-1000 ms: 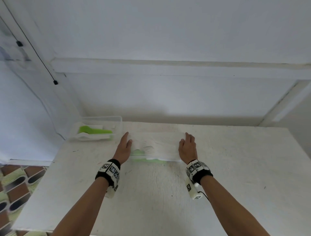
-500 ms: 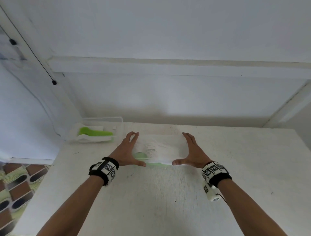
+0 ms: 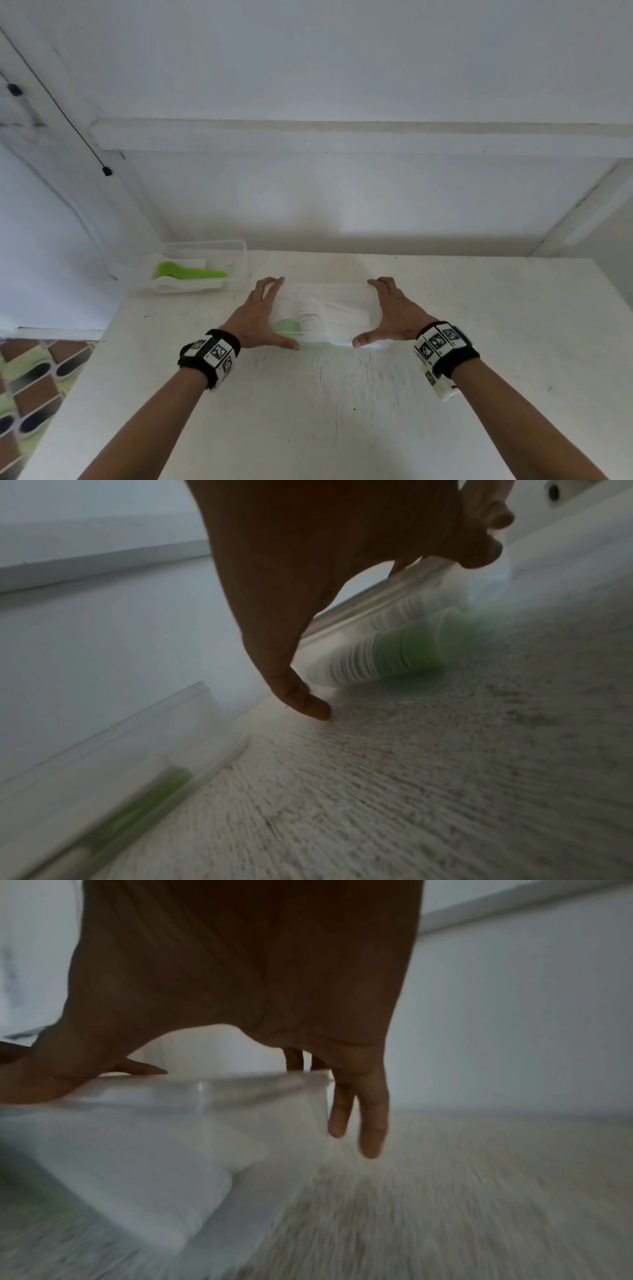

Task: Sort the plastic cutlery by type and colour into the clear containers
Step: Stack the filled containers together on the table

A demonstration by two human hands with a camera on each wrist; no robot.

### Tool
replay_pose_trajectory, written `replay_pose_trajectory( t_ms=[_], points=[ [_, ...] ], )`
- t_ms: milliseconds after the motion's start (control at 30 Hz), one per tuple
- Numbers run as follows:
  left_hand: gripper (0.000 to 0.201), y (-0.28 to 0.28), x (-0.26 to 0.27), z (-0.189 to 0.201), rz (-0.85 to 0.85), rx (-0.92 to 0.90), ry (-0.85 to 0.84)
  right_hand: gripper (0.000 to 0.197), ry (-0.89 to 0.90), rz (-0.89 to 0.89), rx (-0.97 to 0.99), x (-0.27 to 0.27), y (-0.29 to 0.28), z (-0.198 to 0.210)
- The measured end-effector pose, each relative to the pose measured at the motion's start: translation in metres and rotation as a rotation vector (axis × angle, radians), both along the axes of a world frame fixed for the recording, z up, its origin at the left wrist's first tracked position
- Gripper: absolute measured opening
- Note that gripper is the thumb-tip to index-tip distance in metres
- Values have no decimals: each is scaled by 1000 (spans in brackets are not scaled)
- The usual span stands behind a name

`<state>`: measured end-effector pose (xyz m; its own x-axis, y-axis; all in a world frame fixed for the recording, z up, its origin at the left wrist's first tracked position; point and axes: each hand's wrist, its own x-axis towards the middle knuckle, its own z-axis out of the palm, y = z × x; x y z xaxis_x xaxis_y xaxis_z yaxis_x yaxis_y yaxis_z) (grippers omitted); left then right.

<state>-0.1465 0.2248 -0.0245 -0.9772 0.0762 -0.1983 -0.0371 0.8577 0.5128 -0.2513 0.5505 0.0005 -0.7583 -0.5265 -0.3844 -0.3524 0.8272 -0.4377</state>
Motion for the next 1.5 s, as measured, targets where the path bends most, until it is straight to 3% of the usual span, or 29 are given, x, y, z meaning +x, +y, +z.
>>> replay_pose_trajectory(
  t_ms=[100,233,300,400,467,600,767,900,1033,1233,1367,1500],
  points=[
    [153,-1,3,0,7,82,-57,126,104,24,141,-2,-17,15],
    [115,-11,12,-2,223,289,47,75,269,53,-39,-6,-74,27],
    [92,-28,18,0,349,316,136,65,258,86,-153,-10,-113,30],
    [46,-68,21,10,382,226,240,57,236,123,-250,-18,-175,35],
    [32,-100,20,19,394,183,303,54,228,118,-265,-23,-215,37],
    [26,-165,18,30,529,158,399,53,202,69,-266,-33,-281,32],
    [29,-236,16,26,723,154,460,63,147,-32,-122,-44,-332,15],
    [38,-284,16,10,894,131,357,60,90,-107,-9,-48,-348,-11],
    [41,-306,12,-9,900,102,195,41,45,-124,11,-52,-353,-18],
    [31,-318,5,-33,906,212,67,31,-17,-164,-44,-63,-327,3],
    [49,-311,-3,-42,814,28,-33,40,9,-217,-66,-79,-284,13],
    [37,-315,-10,-40,885,11,-97,34,-11,-293,-73,-92,-225,18]
  ],
)
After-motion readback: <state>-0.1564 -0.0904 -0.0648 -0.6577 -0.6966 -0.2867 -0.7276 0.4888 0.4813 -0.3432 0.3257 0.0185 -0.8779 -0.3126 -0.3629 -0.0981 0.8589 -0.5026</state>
